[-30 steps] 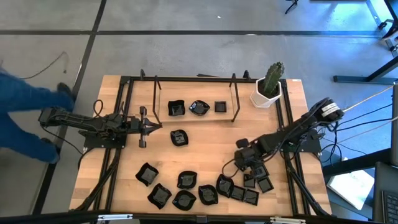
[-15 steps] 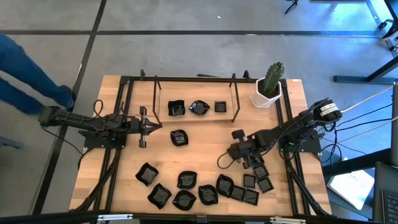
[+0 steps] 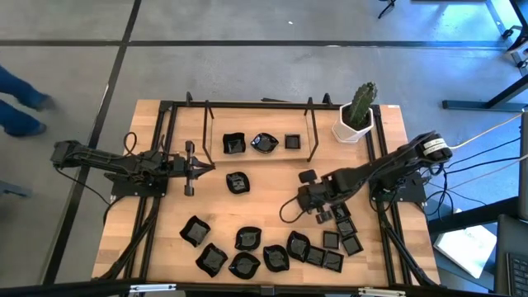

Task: Pick & Place Mini shaped plates
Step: Stack the square plate on the top of the square plate on the shelf

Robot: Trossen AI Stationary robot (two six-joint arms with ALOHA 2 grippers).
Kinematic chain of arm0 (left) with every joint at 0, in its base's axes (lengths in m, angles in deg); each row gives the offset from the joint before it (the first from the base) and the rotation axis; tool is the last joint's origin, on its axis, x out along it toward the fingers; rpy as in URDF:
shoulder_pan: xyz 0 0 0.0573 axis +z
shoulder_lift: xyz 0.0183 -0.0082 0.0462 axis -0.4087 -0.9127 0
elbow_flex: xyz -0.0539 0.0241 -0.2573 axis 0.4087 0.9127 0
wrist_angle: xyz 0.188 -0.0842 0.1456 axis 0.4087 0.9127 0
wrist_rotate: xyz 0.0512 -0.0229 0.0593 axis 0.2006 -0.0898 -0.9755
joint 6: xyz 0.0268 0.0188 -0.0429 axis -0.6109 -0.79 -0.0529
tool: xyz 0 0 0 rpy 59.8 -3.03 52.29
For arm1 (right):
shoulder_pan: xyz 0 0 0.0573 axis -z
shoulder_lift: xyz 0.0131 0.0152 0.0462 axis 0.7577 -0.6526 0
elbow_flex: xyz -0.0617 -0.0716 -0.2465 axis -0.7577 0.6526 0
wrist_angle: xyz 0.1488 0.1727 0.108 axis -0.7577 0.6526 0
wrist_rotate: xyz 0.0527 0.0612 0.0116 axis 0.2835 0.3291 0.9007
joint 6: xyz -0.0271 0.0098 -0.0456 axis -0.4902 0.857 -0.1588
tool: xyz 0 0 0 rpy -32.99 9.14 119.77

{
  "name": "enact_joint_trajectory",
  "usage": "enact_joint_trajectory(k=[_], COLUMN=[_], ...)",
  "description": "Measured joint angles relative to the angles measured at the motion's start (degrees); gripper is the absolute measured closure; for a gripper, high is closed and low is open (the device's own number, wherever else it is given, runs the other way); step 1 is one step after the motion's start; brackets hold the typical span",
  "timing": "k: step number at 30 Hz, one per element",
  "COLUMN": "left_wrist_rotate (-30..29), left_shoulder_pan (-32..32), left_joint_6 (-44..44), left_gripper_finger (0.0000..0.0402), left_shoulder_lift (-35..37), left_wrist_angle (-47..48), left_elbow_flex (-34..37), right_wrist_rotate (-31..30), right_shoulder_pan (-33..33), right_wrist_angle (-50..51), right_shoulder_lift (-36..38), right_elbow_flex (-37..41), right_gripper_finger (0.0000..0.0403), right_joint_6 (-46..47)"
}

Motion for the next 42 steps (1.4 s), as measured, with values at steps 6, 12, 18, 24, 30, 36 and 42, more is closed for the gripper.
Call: enact_joint_trajectory(k=[6,12,18,24,30,36,42], left_wrist_rotate=[0.0,0.0,0.0,0.0,0.0,0.0,0.0], left_shoulder_pan=[0.0,0.0,0.0,0.0,0.0,0.0,0.0], left_joint_6=[-0.1,0.0,0.0,-0.1,-0.1,0.0,-0.1], left_gripper_finger=[0.0396,0.0396,0.0395,0.0397,0.0394,0.0397,0.0394], left_shoulder_lift=[0.0,0.0,0.0,0.0,0.0,0.0,0.0], left_wrist_angle=[0.5,0.5,0.5,0.5,0.5,0.5,0.5], left_elbow_flex=[0.0,0.0,0.0,0.0,0.0,0.0,0.0], right_wrist_rotate=[5.7,-2.7,-3.8,-10.2,-10.9,-10.3,-9.2], right_shoulder_pan=[-3.2,-6.8,-8.2,-8.1,-8.1,-8.1,-8.1], right_wrist_angle=[5.5,6.1,7.2,6.9,6.8,6.9,6.9], right_shoulder_lift=[0.0,0.0,-2.5,-6.9,-8.4,-8.5,-8.5], right_elbow_flex=[-2.1,-2.1,-2.2,-2.2,-2.2,-2.2,-2.2], right_gripper_finger=[0.0325,0.0244,0.0203,0.0212,0.0237,0.0261,0.0297], right_joint_6=[-2.9,-3.8,-4.0,-3.4,-3.4,-1.4,1.6])
